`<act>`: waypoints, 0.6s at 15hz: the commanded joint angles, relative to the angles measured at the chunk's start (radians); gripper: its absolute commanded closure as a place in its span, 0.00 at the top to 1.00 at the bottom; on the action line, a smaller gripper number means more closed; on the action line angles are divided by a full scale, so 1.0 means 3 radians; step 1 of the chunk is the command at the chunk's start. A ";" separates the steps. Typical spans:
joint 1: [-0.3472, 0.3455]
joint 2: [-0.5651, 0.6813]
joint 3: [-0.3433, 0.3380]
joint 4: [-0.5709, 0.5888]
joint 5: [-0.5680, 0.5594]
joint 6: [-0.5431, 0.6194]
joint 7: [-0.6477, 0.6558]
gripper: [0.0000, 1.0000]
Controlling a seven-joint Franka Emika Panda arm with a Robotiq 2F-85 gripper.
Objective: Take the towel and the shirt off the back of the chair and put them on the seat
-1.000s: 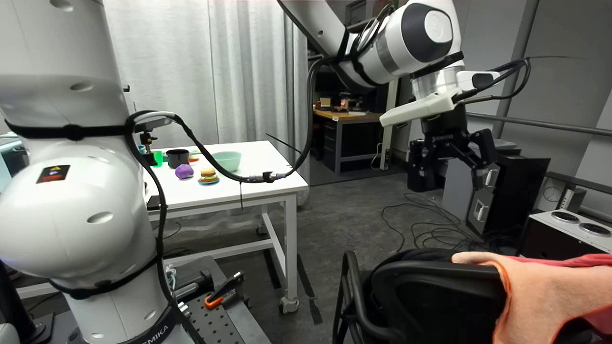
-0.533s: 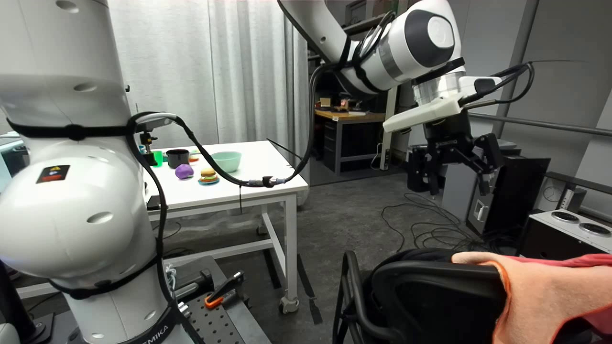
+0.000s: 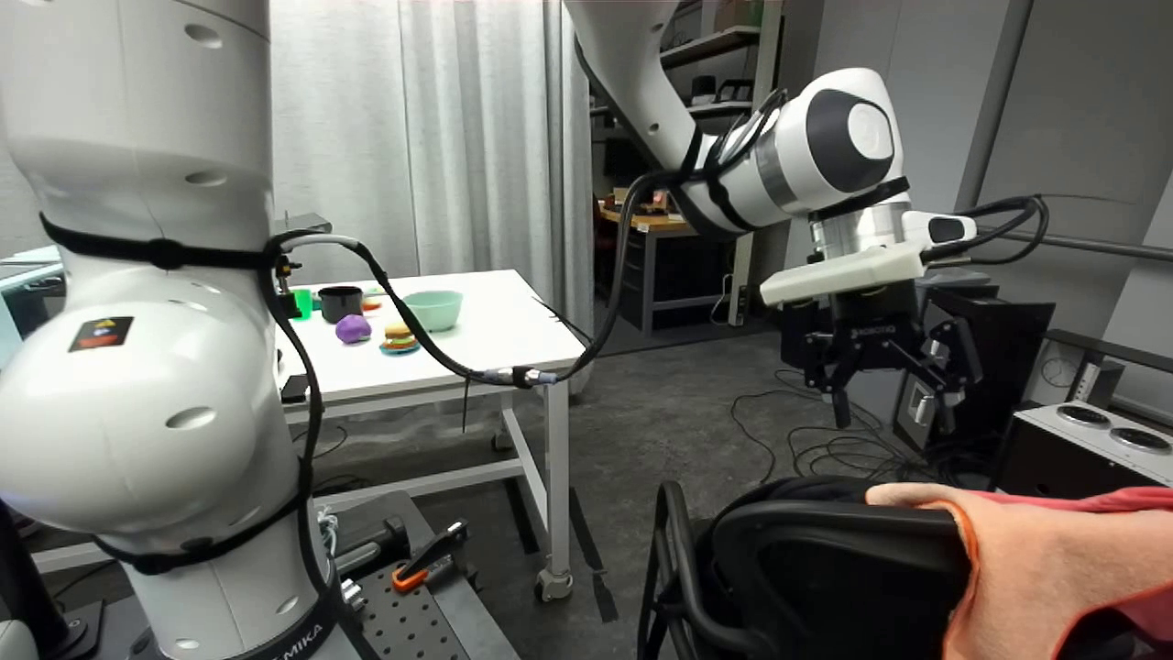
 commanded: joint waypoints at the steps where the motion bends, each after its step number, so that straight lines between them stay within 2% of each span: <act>1: -0.0026 0.0299 -0.0073 0.0209 -0.0181 0.0031 -0.0103 1.00; 9: 0.0042 0.0777 -0.0152 0.0512 -0.0692 0.0068 0.0065 1.00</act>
